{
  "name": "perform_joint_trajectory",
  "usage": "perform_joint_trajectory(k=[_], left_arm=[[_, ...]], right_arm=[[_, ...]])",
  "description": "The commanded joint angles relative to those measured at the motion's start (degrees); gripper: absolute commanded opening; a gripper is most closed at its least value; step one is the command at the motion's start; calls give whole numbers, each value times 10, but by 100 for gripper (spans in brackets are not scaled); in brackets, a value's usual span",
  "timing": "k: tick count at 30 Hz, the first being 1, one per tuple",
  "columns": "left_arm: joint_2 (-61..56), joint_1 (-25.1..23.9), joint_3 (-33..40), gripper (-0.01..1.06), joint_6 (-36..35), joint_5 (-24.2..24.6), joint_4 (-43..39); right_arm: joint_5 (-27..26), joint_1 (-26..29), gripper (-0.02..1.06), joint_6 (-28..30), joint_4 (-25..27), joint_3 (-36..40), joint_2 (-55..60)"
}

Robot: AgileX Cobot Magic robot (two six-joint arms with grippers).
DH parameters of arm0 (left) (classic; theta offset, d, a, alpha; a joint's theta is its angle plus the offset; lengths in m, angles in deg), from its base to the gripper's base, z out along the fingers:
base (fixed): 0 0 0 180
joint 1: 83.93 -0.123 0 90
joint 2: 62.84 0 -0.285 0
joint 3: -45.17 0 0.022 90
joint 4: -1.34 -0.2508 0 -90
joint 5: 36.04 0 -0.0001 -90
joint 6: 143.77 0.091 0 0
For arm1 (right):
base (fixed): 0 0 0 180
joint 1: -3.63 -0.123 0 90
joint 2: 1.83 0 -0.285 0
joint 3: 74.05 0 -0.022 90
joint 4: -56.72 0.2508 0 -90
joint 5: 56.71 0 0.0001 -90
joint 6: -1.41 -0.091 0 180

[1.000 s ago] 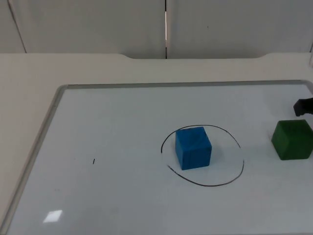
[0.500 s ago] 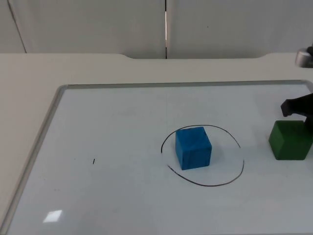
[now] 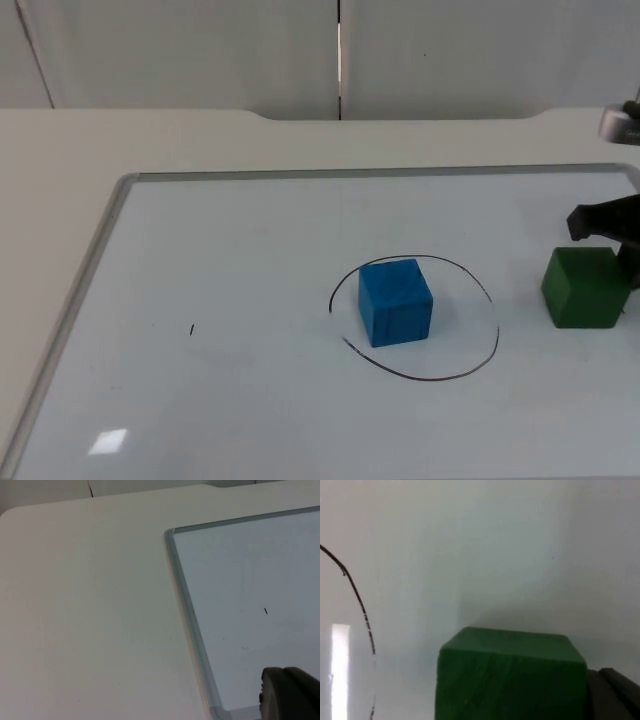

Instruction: Push the two cubes into the marked area.

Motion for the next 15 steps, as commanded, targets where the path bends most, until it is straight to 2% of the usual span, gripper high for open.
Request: perform_joint_trajectory(k=[1,15], left_arm=[[-2,-2,3,0,-4,-6,-4],[-2,-2,3,0,-4,-6,-4]], right_arm=[[3,-10,0,1,2,-2,-1],[14,-18,0,1,0,-2,-1]])
